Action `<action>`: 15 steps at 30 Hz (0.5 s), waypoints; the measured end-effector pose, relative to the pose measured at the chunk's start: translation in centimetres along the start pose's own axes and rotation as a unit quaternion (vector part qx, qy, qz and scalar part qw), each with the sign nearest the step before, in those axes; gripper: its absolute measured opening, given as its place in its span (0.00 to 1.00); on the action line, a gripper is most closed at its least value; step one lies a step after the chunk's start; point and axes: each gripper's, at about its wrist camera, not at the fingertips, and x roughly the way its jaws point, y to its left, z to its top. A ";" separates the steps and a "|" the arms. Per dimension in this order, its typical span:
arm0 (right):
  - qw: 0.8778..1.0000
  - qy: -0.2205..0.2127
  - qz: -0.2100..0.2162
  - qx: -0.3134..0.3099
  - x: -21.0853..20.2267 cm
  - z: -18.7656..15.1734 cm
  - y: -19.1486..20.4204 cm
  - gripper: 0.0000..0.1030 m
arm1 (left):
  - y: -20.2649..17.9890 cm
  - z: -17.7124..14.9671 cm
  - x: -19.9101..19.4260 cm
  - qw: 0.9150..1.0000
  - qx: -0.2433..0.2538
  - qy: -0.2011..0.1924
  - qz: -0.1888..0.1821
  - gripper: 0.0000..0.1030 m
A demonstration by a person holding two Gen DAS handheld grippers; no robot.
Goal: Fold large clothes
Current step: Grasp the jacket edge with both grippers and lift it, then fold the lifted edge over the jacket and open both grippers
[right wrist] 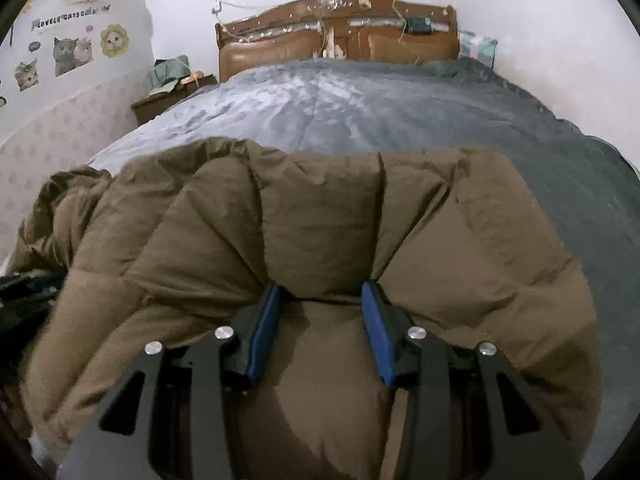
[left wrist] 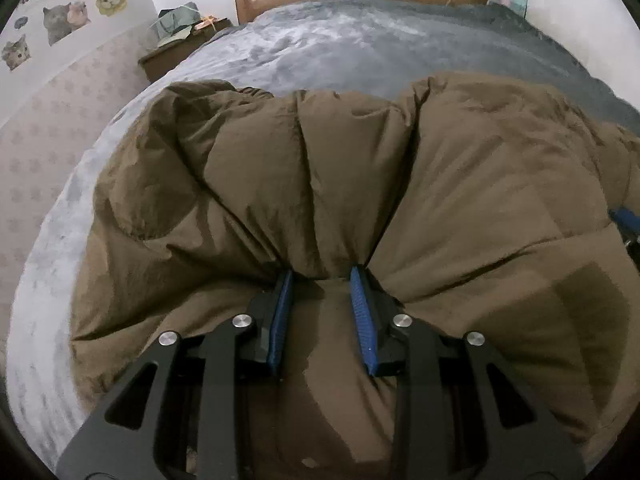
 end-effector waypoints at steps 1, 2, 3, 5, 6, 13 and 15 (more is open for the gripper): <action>1.000 -0.007 -0.006 -0.005 0.1 -0.5 0.2 0.41 | 0.7 -1.0 -0.2 1.000 -0.003 -0.005 -0.003 0.28; 1.000 -0.009 -0.010 -0.009 0.0 -0.9 0.4 0.41 | 1.6 -1.8 -0.3 1.000 -0.007 -0.011 -0.007 0.28; 1.000 -0.009 -0.013 -0.011 0.2 -1.0 0.5 0.41 | 1.5 -2.3 -0.2 1.000 -0.009 -0.018 -0.008 0.28; 1.000 -0.006 -0.019 -0.016 0.1 -1.1 0.8 0.41 | 2.4 -2.9 -0.3 1.000 -0.010 -0.024 -0.008 0.28; 1.000 -0.005 -0.021 -0.018 0.5 -1.0 0.9 0.41 | 2.4 -3.1 -0.2 0.999 -0.015 -0.025 -0.012 0.28; 0.999 -0.007 -0.037 -0.022 -0.1 -1.4 1.2 0.41 | 4.3 -4.5 1.0 0.999 -0.017 -0.033 -0.014 0.28; 0.999 -0.006 -0.038 -0.021 -0.1 -1.5 1.3 0.41 | 4.4 -4.2 1.3 0.999 -0.018 -0.034 -0.018 0.28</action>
